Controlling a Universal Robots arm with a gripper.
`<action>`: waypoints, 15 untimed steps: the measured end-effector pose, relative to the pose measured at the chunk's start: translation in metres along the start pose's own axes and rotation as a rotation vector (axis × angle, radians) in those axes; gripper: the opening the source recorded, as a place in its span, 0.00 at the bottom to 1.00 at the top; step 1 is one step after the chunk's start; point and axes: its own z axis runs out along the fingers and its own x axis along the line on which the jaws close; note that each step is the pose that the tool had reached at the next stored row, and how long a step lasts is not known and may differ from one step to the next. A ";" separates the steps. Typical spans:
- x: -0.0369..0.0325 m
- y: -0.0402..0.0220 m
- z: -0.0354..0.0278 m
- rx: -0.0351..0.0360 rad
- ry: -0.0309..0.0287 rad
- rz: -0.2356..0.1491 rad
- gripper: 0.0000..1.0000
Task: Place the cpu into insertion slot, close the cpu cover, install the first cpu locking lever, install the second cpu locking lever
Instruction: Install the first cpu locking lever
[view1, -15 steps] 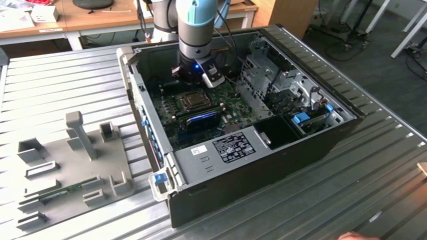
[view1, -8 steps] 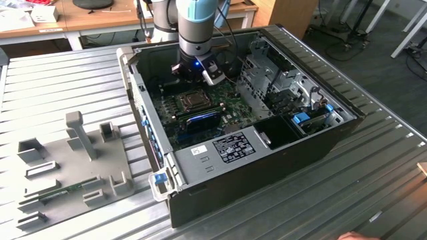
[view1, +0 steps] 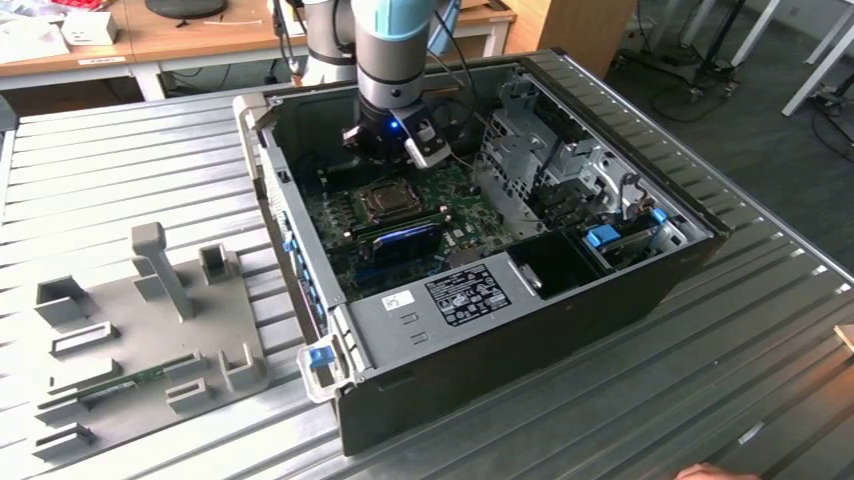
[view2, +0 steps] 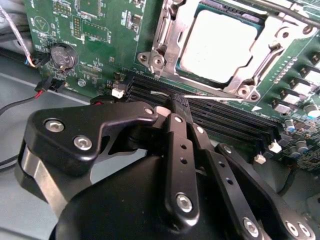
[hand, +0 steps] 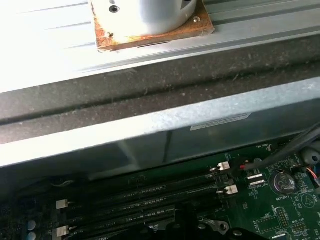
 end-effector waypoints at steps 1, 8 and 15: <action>0.0005 -0.0001 -0.0001 -0.0002 -0.0012 0.000 0.11; 0.0045 -0.0017 0.0015 -0.0107 -0.0113 -0.003 0.11; 0.0080 -0.0034 0.0038 -0.0157 -0.0181 -0.005 0.11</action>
